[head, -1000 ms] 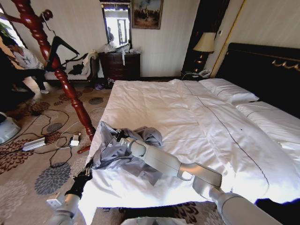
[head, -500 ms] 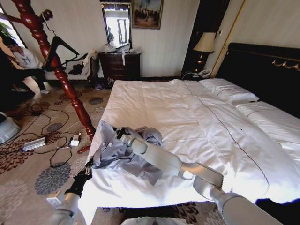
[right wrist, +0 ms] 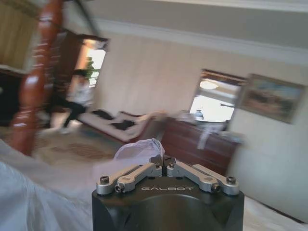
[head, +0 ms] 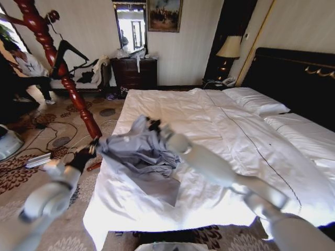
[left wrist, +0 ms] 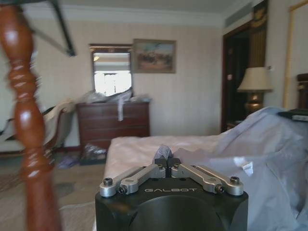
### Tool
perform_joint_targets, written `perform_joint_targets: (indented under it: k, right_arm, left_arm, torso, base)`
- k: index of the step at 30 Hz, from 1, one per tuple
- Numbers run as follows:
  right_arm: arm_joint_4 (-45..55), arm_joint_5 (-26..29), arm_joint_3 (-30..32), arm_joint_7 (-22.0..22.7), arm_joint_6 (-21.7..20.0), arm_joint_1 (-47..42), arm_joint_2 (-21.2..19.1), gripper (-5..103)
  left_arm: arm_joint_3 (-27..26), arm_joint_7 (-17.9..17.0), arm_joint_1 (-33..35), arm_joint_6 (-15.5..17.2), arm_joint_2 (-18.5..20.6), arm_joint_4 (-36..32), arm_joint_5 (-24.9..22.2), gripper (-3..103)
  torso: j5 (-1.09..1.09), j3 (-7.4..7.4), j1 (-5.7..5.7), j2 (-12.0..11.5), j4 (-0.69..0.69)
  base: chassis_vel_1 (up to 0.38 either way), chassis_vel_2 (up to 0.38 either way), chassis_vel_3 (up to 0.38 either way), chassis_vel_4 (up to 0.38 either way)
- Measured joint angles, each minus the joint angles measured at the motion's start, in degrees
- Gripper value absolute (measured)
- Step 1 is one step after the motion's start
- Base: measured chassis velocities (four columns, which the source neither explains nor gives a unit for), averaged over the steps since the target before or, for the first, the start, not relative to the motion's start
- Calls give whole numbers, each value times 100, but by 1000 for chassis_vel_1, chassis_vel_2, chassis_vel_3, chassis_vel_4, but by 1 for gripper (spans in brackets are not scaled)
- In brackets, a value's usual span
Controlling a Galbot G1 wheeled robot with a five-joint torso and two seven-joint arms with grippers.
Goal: Pick up the clothes from the bed and hang them on the clothes hanger.
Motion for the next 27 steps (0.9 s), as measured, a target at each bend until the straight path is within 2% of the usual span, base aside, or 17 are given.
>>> perform_joint_targets:
  k: [1,2,3,6,7,9,11,12,13,14,16,18,20,21,23,25,27]
  right_arm:
    - [48,46,58,12,-12,-17,-69,0]
    - [197,218,250,62,-42,-76,-261,0]
    - [197,218,250,62,-42,-76,-261,0]
    - [517,679,842,152,-106,-243,-774,0]
    - [589,798,1015,155,-109,-261,-917,0]
    - [621,842,1075,155,-110,-261,-974,0]
    - [741,1185,1284,164,-168,-50,-1177,0]
    - [741,1185,1284,164,-168,-50,-1177,0]
    - [768,1302,1257,164,-191,137,-1155,0]
    - [795,1436,1225,165,-218,327,-1131,0]
    - [814,1704,1153,187,-300,649,-1050,0]
    - [816,1828,1121,209,-345,834,-1015,0]
    - [802,2017,1070,266,-408,1161,-1017,0]
    - [786,2138,1047,335,-449,1341,-1024,0]
    - [771,2215,1039,381,-479,1440,-1026,0]
    - [714,2355,1037,453,-526,1663,-1025,0]
    - [634,2512,1046,472,-550,1939,-1037,0]
  left_arm:
    - [73,-10,-129,15,69,21,-48,0]
    - [304,-34,-593,53,304,122,-205,0]
    - [304,-34,-593,53,304,122,-205,0]
    - [990,-31,-1848,148,866,495,-672,0]
    - [1334,-27,-2420,174,1023,637,-861,0]
    - [1427,-23,-2606,180,1068,675,-926,0]
    - [1660,-6,-3485,232,1424,796,-1361,0]
    - [1660,-6,-3485,232,1424,796,-1361,0]
    - [1609,-4,-3663,239,1615,754,-1473,0]
    - [1561,-4,-3762,239,1773,718,-1556,0]
    - [1490,-8,-3844,281,1991,685,-1681,0]
    - [1486,-13,-3944,293,2063,696,-1733,0]
    - [1495,0,-4230,331,2182,800,-1887,0]
    - [1493,54,-4327,337,2259,847,-1971,0]
    - [1484,93,-4382,339,2325,882,-2033,0]
    - [1439,182,-4499,339,2476,972,-2141,0]
    - [1413,315,-4729,339,2684,1145,-2310,0]
  torso:
    - [0,0,0,0,1]
    - [1,0,0,0,4]
    - [1,0,0,0,4]
    - [1,0,0,0,10]
    - [1,0,0,0,6]
    - [1,0,0,0,5]
    - [-1,0,2,0,-5]
    - [-1,0,2,0,-5]
    - [4,0,1,0,-1]
    - [9,-1,0,0,9]
    - [-6,-1,-2,0,13]
    - [-8,-2,-2,0,16]
    - [-5,-1,-1,0,11]
    - [-1,-1,-1,0,3]
    - [1,-1,-1,0,1]
    - [2,-1,-1,0,1]
    - [-2,-1,-1,0,10]
  base:
    - [0,0,0,0]
    - [0,0,0,0]
    - [0,0,0,0]
    - [0,0,0,0]
    - [0,0,0,0]
    - [0,0,0,0]
    - [0,0,0,0]
    - [0,0,0,0]
    - [0,0,0,0]
    - [0,0,0,0]
    - [0,0,0,0]
    - [0,0,0,0]
    - [0,0,0,0]
    - [0,0,0,0]
    - [0,0,0,0]
    - [0,0,0,0]
    - [0,0,0,0]
